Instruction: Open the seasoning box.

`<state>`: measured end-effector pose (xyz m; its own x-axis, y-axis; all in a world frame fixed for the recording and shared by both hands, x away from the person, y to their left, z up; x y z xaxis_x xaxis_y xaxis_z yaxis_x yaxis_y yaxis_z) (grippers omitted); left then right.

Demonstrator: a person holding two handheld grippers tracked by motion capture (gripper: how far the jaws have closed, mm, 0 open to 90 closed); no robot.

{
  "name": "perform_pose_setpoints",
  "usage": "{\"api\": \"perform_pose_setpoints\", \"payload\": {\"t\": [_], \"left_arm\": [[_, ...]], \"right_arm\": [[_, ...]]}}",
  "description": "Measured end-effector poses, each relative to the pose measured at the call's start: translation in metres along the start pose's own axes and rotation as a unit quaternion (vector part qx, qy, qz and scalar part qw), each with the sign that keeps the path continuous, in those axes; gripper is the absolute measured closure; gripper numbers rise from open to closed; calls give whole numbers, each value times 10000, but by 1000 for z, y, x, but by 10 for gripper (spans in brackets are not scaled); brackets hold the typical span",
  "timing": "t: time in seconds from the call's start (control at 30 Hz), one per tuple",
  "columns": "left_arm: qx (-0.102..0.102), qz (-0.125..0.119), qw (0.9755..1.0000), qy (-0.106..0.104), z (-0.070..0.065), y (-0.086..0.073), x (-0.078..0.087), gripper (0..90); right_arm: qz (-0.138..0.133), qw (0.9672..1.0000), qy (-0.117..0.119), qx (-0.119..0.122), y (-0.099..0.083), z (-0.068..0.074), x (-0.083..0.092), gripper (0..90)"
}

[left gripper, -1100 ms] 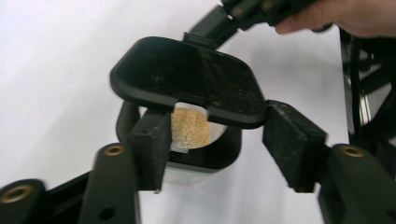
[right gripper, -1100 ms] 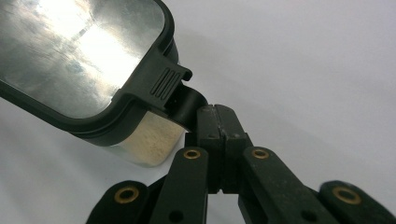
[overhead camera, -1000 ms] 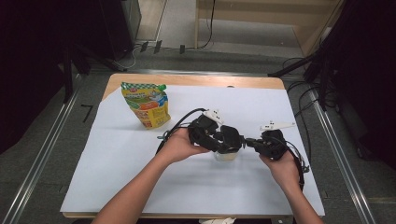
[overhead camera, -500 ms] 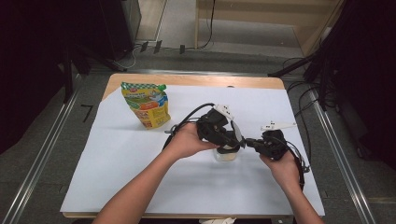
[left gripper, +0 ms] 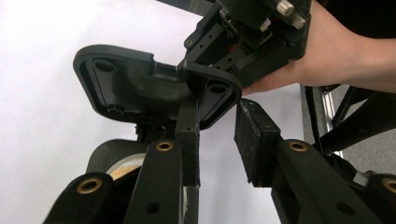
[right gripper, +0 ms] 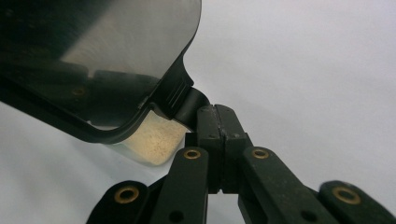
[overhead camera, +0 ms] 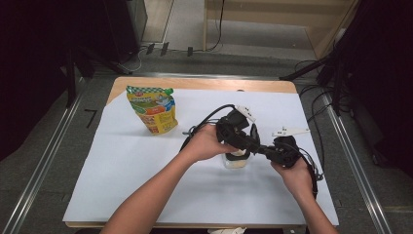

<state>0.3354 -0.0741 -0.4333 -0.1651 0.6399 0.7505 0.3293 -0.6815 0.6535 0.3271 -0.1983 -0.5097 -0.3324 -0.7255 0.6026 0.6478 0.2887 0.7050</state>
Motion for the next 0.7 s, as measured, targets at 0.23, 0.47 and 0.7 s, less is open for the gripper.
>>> {"api": "perform_pose_setpoints", "payload": {"t": [0.23,0.47,0.7], "left_arm": [[83,79,9999,-85,1,0,-4,710],[177,-27,9997,-140,3,-4,7,681],[212,-181,9996,-97,7,-16,23,703]], "right_arm": [[-41,10000,27,60,0,-1,1,900],[-123,9998,96,77,-2,3,7,889],[-163,9996,213,-22,-9,14,16,830]]}}
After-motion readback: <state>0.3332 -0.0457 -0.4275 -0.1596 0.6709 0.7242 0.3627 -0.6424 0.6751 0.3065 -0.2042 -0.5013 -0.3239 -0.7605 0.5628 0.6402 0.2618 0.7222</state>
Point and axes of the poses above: each handheld gripper's, and its own axes: x roughly backward along the jaws, y roughly out of its top, z roughly to its left, the point moved 6 cm from there along -x, roughly forward along the jaws, and after that the axes turned 14 degrees about y, right-handed, at the moved point
